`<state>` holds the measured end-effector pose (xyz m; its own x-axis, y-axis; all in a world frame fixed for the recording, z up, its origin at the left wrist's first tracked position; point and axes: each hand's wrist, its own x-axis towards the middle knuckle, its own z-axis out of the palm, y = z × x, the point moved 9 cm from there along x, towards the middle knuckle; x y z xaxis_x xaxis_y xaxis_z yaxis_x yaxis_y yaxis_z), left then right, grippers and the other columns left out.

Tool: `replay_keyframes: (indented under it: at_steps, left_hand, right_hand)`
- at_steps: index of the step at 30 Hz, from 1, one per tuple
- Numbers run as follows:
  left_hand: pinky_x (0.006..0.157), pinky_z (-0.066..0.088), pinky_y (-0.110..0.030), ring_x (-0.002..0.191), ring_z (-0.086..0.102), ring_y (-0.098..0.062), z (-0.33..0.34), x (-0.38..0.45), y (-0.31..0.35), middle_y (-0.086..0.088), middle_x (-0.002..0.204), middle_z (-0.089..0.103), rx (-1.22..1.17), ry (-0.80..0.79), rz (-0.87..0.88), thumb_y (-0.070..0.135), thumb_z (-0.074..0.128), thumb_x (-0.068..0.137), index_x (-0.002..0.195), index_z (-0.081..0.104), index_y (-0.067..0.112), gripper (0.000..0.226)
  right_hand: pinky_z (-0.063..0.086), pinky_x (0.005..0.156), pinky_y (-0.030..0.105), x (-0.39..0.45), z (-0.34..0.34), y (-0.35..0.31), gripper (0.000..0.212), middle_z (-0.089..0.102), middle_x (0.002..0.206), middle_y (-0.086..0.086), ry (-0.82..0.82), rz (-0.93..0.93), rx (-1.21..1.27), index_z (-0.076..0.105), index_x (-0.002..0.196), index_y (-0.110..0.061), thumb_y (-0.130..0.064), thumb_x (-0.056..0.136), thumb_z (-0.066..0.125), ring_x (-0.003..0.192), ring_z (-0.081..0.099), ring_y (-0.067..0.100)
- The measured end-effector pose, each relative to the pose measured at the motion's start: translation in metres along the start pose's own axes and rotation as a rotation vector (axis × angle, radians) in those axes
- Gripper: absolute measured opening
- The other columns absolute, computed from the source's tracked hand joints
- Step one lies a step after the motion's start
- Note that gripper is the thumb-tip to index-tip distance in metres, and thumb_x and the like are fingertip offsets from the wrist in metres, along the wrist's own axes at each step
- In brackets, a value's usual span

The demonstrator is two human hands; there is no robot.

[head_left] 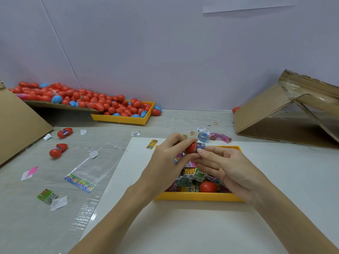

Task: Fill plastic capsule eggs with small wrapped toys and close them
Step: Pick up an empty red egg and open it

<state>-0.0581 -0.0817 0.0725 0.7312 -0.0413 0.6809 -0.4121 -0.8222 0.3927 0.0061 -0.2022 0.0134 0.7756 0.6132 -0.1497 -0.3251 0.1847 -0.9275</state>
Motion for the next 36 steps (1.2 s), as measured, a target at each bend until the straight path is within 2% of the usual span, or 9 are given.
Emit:
replay_keyframes:
  at_steps: [4,8,14,18,21,25,27,31,36]
  left_hand:
    - [0.086,0.040,-0.006,0.095,0.053,-0.011,0.004,0.000,0.003,-0.008,0.105,0.059,0.046,-0.016,0.047,0.018,0.069,0.096,0.128,0.069,0.005,0.034]
    - [0.090,0.042,-0.012,0.103,0.053,-0.012,0.004,0.001,0.005,-0.005,0.110,0.061,0.065,-0.027,0.083,0.028,0.066,0.096,0.126,0.070,0.008,0.037]
    - [0.096,0.054,-0.023,0.111,0.066,-0.010,-0.002,-0.001,0.003,0.002,0.121,0.072,-0.040,-0.029,0.057,0.027,0.075,0.091,0.132,0.070,0.013,0.043]
    - [0.092,0.058,-0.029,0.109,0.069,-0.010,-0.002,0.000,0.000,0.003,0.123,0.073,-0.080,-0.049,0.050,0.017,0.076,0.093,0.139,0.065,0.015,0.047]
    - [0.094,0.052,-0.019,0.109,0.064,-0.010,0.002,-0.001,0.005,0.001,0.123,0.071,0.012,-0.082,0.121,0.013,0.070,0.099,0.148,0.054,0.015,0.052]
    - [0.092,0.048,-0.020,0.107,0.060,-0.015,0.003,0.000,0.013,-0.002,0.121,0.067,0.053,-0.076,0.200,0.017,0.055,0.106,0.153,0.047,0.009,0.048]
    - [0.092,0.046,-0.017,0.107,0.058,-0.010,0.002,0.001,0.014,0.000,0.120,0.063,-0.014,-0.055,0.176,0.019,0.051,0.107,0.153,0.047,0.008,0.047]
    - [0.094,0.045,-0.011,0.110,0.058,-0.001,-0.003,0.002,0.011,0.010,0.122,0.060,-0.216,-0.016,0.065,0.015,0.058,0.103,0.149,0.052,0.014,0.047]
    - [0.092,0.057,-0.025,0.098,0.071,-0.016,-0.010,0.001,0.006,0.003,0.117,0.074,-0.261,0.057,-0.008,0.020,0.074,0.091,0.137,0.064,0.015,0.047]
  right_hand:
    - [0.061,0.088,0.032,0.000,0.005,0.006,0.022,0.076,0.112,0.020,-0.030,0.109,0.155,0.081,0.106,-0.006,-0.022,0.092,0.076,0.110,0.074,0.030]
    - [0.061,0.087,0.031,-0.001,0.004,0.009,0.024,0.077,0.106,0.016,-0.028,0.144,0.170,0.081,0.105,-0.005,-0.022,0.090,0.076,0.103,0.075,0.026]
    - [0.063,0.079,0.032,-0.003,0.007,0.015,0.019,0.073,0.096,0.018,-0.027,0.233,0.281,0.083,0.087,-0.007,-0.021,0.074,0.085,0.090,0.075,0.027]
    - [0.062,0.083,0.031,-0.004,0.012,0.013,0.029,0.075,0.108,0.019,-0.078,0.230,0.236,0.082,0.101,-0.005,-0.026,0.081,0.082,0.104,0.075,0.029]
    - [0.062,0.082,0.030,-0.005,0.014,0.012,0.036,0.073,0.116,0.025,-0.097,0.241,0.246,0.080,0.107,0.000,-0.024,0.080,0.082,0.112,0.073,0.032]
    - [0.063,0.081,0.033,-0.008,0.016,0.013,0.032,0.075,0.108,0.021,-0.102,0.293,0.364,0.081,0.102,0.001,-0.017,0.076,0.083,0.107,0.075,0.029]
    - [0.063,0.080,0.035,-0.010,0.021,0.014,0.030,0.074,0.103,0.020,-0.118,0.323,0.434,0.080,0.103,0.001,-0.016,0.079,0.082,0.101,0.076,0.029]
    - [0.061,0.087,0.038,-0.013,0.032,0.012,0.035,0.073,0.109,0.019,-0.206,0.361,0.537,0.075,0.113,0.003,-0.025,0.091,0.078,0.102,0.074,0.030]
    - [0.060,0.093,0.043,-0.012,0.030,0.007,0.041,0.069,0.126,0.022,-0.199,0.281,0.493,0.075,0.117,-0.002,-0.024,0.084,0.084,0.103,0.074,0.031]
